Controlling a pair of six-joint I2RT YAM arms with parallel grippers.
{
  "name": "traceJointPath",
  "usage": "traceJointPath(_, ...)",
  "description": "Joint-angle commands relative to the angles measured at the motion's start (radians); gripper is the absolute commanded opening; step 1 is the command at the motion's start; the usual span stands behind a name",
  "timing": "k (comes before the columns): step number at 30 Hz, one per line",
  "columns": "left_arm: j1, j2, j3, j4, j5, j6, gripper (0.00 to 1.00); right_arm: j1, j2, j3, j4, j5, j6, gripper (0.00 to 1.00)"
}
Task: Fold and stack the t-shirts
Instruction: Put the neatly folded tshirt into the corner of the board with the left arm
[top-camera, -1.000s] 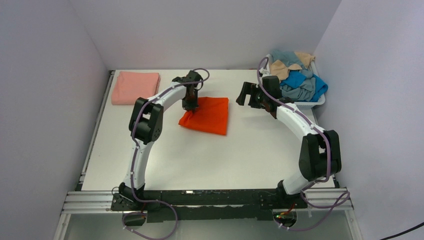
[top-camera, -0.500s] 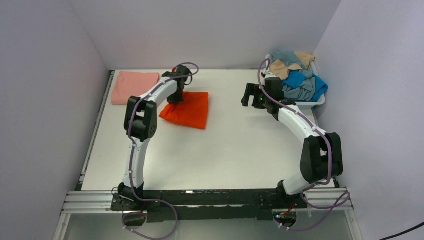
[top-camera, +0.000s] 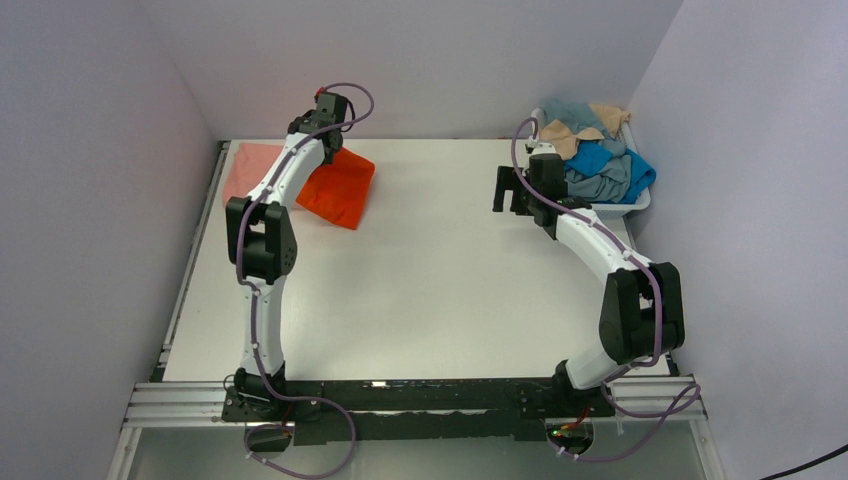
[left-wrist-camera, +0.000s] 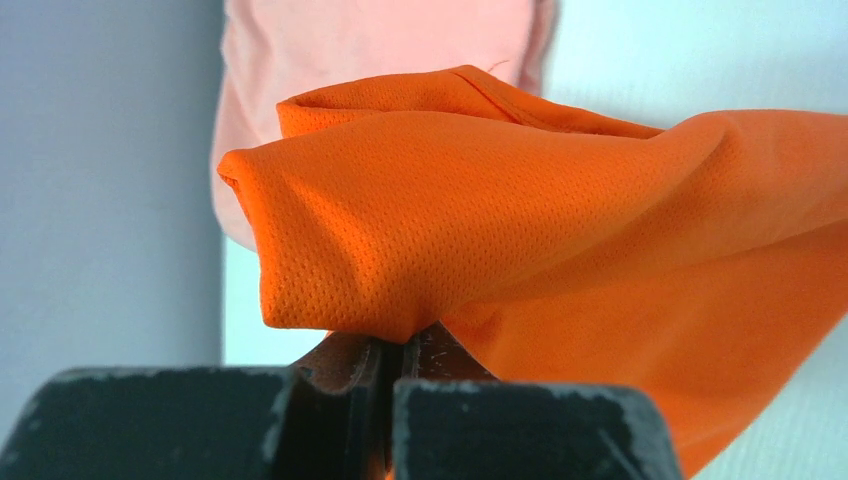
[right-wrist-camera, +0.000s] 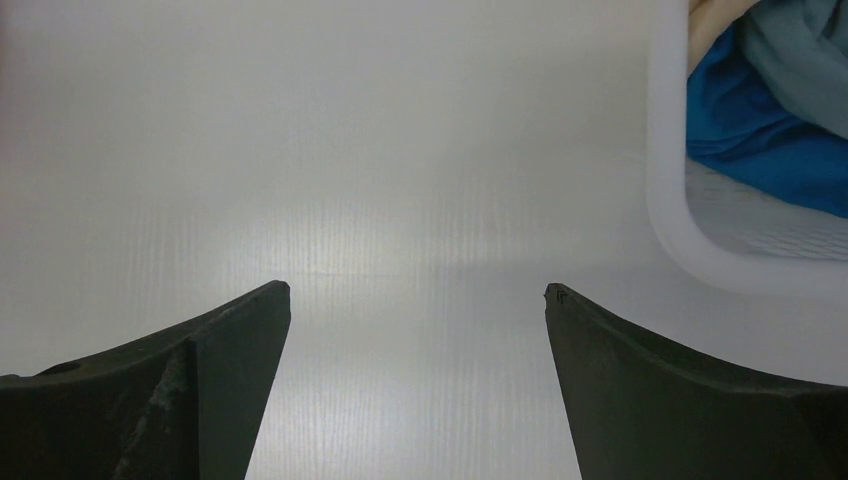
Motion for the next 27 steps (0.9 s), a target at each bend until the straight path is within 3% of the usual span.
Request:
traceJointPath(1,0.035,-0.101,0.055,0.061,-0.088,0.122,0.0,-0.004,-0.003,0.046,0.011,0.062,-0.045,1.0)
traceJointPath(5,0.045,-0.132,0.077,0.068,-0.107,0.154,0.0,-0.005,0.0,0.042,0.014,0.073,-0.055,1.0)
traceJointPath(17,0.089,-0.173,0.112,0.108,0.01,0.172,0.0,-0.006,0.015,0.048,0.009,0.096,-0.064,1.0)
traceJointPath(27,0.224,-0.039,0.14,0.176,0.155,0.196,0.0,-0.007,0.04,0.078,-0.038,0.116,-0.065,1.0)
